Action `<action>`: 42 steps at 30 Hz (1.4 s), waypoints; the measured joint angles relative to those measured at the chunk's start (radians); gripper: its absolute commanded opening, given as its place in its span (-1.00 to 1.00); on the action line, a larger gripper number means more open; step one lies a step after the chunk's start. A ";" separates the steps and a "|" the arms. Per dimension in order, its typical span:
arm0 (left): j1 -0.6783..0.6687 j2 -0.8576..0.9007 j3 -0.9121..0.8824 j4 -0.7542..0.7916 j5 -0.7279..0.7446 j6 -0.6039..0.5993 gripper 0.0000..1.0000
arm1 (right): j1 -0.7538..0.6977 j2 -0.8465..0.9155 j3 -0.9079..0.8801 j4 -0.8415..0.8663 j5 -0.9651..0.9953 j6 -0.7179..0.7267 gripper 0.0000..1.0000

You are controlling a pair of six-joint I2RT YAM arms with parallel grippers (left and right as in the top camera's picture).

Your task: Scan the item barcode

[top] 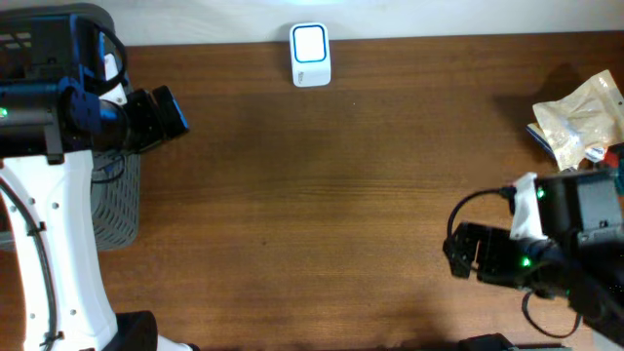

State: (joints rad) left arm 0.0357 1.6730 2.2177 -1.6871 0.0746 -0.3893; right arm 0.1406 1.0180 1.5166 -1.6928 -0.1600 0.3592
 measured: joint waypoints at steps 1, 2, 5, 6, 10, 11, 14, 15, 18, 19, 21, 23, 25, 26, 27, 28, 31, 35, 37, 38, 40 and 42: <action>0.000 0.000 0.000 0.000 0.000 0.000 0.98 | 0.000 -0.008 -0.020 0.000 0.005 0.000 0.97; 0.000 0.000 0.000 0.000 0.000 0.000 0.98 | 0.001 -0.005 -0.029 0.000 0.013 0.000 0.97; 0.000 0.000 0.000 0.000 0.000 0.000 0.99 | 0.001 0.012 -0.031 0.000 0.043 -0.002 0.97; 0.000 0.000 0.000 0.000 0.000 0.000 0.98 | 0.001 0.014 -0.031 0.000 0.047 -0.005 0.97; 0.000 0.000 0.000 0.000 0.000 0.000 0.98 | 0.001 0.016 -0.041 0.002 0.086 -0.029 0.97; 0.000 0.000 0.000 0.000 0.000 0.000 0.98 | 0.001 0.013 -0.063 0.030 0.093 -0.032 0.97; 0.000 0.000 0.000 -0.002 0.000 0.000 0.98 | 0.000 -0.075 -0.217 0.255 0.099 -0.072 0.97; 0.000 0.000 0.000 -0.002 0.000 0.000 0.98 | -0.005 -0.138 -0.293 0.371 0.098 -0.098 0.97; 0.000 0.000 0.000 0.000 0.000 0.000 0.98 | -0.057 -0.382 -0.534 0.708 0.067 -0.191 0.97; 0.000 0.000 0.000 -0.001 -0.003 0.000 0.98 | -0.076 -0.457 -0.614 0.800 0.063 -0.210 0.97; 0.000 0.001 0.000 -0.001 0.000 0.000 0.98 | -0.109 -0.648 -0.787 0.887 0.056 -0.239 0.97; 0.000 0.001 0.000 0.000 0.000 0.000 0.98 | -0.121 -0.772 -0.943 1.030 0.049 -0.259 0.97; 0.000 0.001 0.000 0.000 0.000 0.000 0.98 | -0.121 -0.848 -1.088 1.157 0.042 -0.265 0.97; 0.000 0.001 0.000 0.000 0.000 0.000 0.98 | -0.121 -0.882 -1.177 1.255 0.041 -0.266 0.97; 0.000 0.001 0.000 -0.001 0.000 0.000 0.98 | -0.121 -0.905 -1.223 1.297 0.041 -0.266 0.97; 0.000 0.001 0.000 0.001 0.000 0.000 0.98 | -0.121 -0.922 -1.258 1.340 0.040 -0.267 0.97; 0.000 0.001 0.000 0.000 0.000 0.000 0.98 | -0.121 -0.981 -1.345 1.436 0.038 -0.277 0.97; 0.000 0.001 0.000 0.000 0.000 0.000 0.98 | -0.121 -1.004 -1.455 1.589 0.038 -0.291 0.97; 0.000 0.001 0.000 0.000 0.000 0.000 0.98 | -0.121 -1.004 -1.489 1.626 0.039 -0.293 0.97; 0.000 0.001 0.000 0.000 0.000 0.000 0.98 | -0.121 -1.004 -1.498 1.637 0.039 -0.293 0.97; 0.000 0.001 0.000 0.000 0.000 0.000 0.98 | -0.121 -1.004 -1.500 1.632 0.045 -0.293 0.97; 0.000 0.001 0.000 0.000 0.000 0.000 0.98 | -0.121 -1.004 -1.501 1.623 0.050 -0.293 0.97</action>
State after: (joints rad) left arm 0.0357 1.6737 2.2177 -1.6871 0.0742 -0.3893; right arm 0.0200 0.0139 0.0154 -0.0700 -0.1097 0.0662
